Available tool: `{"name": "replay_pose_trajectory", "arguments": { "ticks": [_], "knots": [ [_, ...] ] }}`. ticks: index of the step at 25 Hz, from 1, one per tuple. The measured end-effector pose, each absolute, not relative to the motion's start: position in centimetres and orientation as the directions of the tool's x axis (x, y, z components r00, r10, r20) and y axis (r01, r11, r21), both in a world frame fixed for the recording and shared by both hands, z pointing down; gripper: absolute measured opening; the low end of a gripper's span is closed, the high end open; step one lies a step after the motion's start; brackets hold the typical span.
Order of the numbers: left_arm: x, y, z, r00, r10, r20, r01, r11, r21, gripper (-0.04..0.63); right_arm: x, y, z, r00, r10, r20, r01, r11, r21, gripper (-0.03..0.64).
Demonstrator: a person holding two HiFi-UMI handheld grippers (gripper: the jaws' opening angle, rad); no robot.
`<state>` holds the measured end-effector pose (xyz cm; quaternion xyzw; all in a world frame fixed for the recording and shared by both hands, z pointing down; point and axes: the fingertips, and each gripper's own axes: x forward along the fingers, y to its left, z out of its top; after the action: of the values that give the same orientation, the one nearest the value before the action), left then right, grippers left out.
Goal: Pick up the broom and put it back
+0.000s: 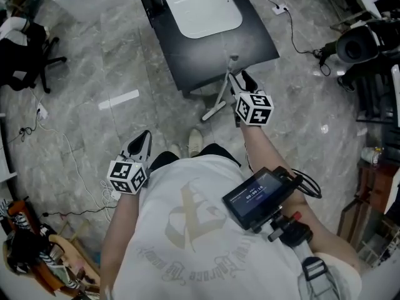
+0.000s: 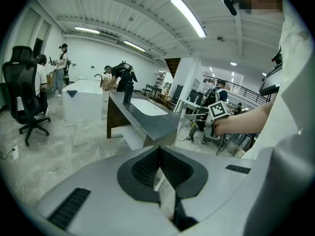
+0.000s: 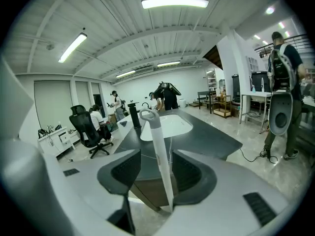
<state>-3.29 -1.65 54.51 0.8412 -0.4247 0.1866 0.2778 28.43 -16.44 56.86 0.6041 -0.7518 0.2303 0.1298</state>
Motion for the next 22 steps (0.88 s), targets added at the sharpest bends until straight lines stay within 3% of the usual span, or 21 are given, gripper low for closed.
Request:
{"name": "replay_pose_trajectory", "arguments": {
  "ticks": [3, 10, 22],
  "knots": [
    [-3.2, -2.2, 54.3, 0.600, -0.596, 0.533, -0.795, -0.519, 0.315, 0.012, 28.1, -14.6, 55.5, -0.233, -0.859, 0.455, -0.968, 0.160, -0.194, 0.185],
    [-2.6, -2.5, 53.4, 0.686, -0.537, 0.491, -0.718, -0.612, 0.333, 0.012, 26.3, -9.5, 52.8, -0.224, -0.874, 0.431, -0.969, 0.151, -0.197, 0.034],
    [-0.7, -0.9, 52.3, 0.797, -0.400, 0.452, -0.569, -0.748, 0.341, 0.012, 20.2, -0.3, 50.4, -0.302, -0.872, 0.386, -0.941, 0.208, -0.266, 0.017]
  ]
}}
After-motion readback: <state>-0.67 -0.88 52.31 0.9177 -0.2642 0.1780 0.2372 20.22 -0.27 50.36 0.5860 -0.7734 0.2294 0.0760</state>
